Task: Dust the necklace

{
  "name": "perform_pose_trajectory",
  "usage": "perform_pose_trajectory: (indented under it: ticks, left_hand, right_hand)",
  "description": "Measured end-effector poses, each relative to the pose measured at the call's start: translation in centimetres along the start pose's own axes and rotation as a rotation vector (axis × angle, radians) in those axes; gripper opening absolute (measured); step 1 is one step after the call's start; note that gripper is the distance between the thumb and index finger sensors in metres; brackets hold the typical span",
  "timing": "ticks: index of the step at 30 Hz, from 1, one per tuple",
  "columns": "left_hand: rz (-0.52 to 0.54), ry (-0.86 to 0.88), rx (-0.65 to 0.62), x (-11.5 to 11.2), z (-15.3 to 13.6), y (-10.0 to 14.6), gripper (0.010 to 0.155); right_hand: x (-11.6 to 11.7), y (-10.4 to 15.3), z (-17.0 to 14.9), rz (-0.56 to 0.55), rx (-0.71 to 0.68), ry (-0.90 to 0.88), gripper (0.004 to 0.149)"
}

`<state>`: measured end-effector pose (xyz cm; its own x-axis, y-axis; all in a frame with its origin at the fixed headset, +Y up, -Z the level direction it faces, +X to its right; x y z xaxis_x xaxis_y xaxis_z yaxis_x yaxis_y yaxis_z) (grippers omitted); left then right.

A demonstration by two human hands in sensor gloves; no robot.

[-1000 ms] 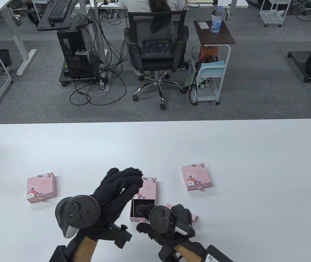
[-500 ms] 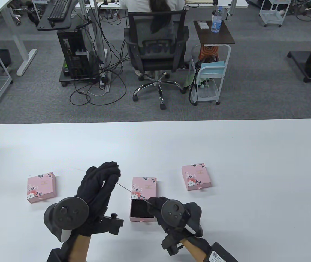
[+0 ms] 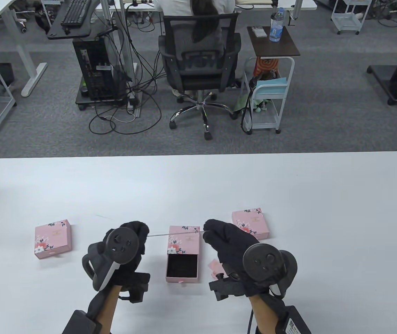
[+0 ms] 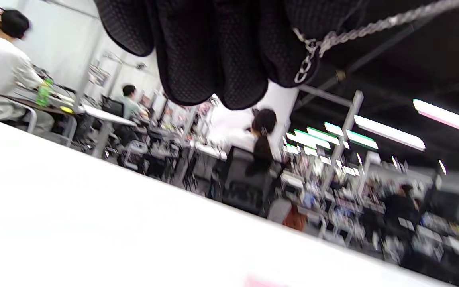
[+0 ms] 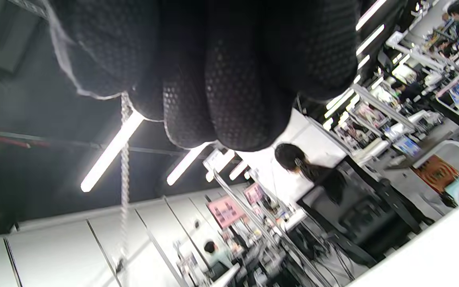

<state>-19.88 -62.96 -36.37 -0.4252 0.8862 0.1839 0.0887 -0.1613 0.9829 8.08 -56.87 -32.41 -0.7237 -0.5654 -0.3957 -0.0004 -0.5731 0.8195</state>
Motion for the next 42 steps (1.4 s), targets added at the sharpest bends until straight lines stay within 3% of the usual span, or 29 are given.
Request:
perform_pose_trajectory:
  ticks: [7, 12, 15, 21, 25, 27, 29, 30, 35, 42]
  left_hand:
    - [-0.256, -0.142, -0.169, -6.5, 4.6, 1.8, 0.038]
    - [-0.406, -0.191, -0.295, -8.2, 6.7, 3.1, 0.039]
    - [-0.453, -0.139, -0.308, -7.4, 6.6, 3.0, 0.045]
    - [-0.420, 0.304, -0.356, -2.3, 5.2, 1.9, 0.058]
    - [-0.511, 0.679, -0.408, -0.4, 4.4, 1.6, 0.061]
    - [-0.625, 0.805, -0.500, 0.0, 4.6, 1.8, 0.064]
    - [-0.714, 0.793, -0.610, 0.2, 5.1, 2.2, 0.072]
    - [-0.710, 0.789, -0.626, 0.3, 5.2, 2.3, 0.072]
    - [-0.630, 0.876, -0.638, 0.9, 5.8, 2.8, 0.059]
    - [-0.460, 0.815, -0.621, 1.9, 5.6, 3.0, 0.043]
  right_hand:
    - [-0.3, 0.9, 1.1, -0.030, -0.082, -0.104, 0.037]
    - [0.5, 1.3, 2.0, 0.009, -0.145, -0.109, 0.035]
    - [0.8, 1.2, 2.2, 0.075, -0.175, -0.134, 0.035]
    - [1.7, 1.1, 2.2, 0.164, -0.187, -0.132, 0.035]
    - [2.0, 1.0, 2.1, 0.188, -0.190, -0.214, 0.036]
    - [2.2, 1.1, 2.2, 0.209, -0.174, -0.279, 0.036]
    - [2.5, 1.2, 2.3, 0.231, -0.180, -0.321, 0.036]
    - [2.6, 1.2, 2.4, 0.241, -0.186, -0.336, 0.036]
    - [3.4, 1.4, 2.7, 0.277, -0.231, -0.424, 0.036]
    - [3.5, 1.6, 3.0, 0.297, -0.260, -0.438, 0.038]
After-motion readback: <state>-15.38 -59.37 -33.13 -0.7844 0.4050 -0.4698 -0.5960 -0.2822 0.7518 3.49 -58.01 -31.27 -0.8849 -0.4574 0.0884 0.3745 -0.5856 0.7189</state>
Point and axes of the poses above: the tracker on the back of each hand, its own z axis roughly to the thumb side, its own y axis roughly from the fingertips to the wrist, x = y × z, the point moved 3 cm from there along -y, roughly from the wrist to the fingertips, and after that the axes turned 6 degrees about y, right-handed, at the moved point
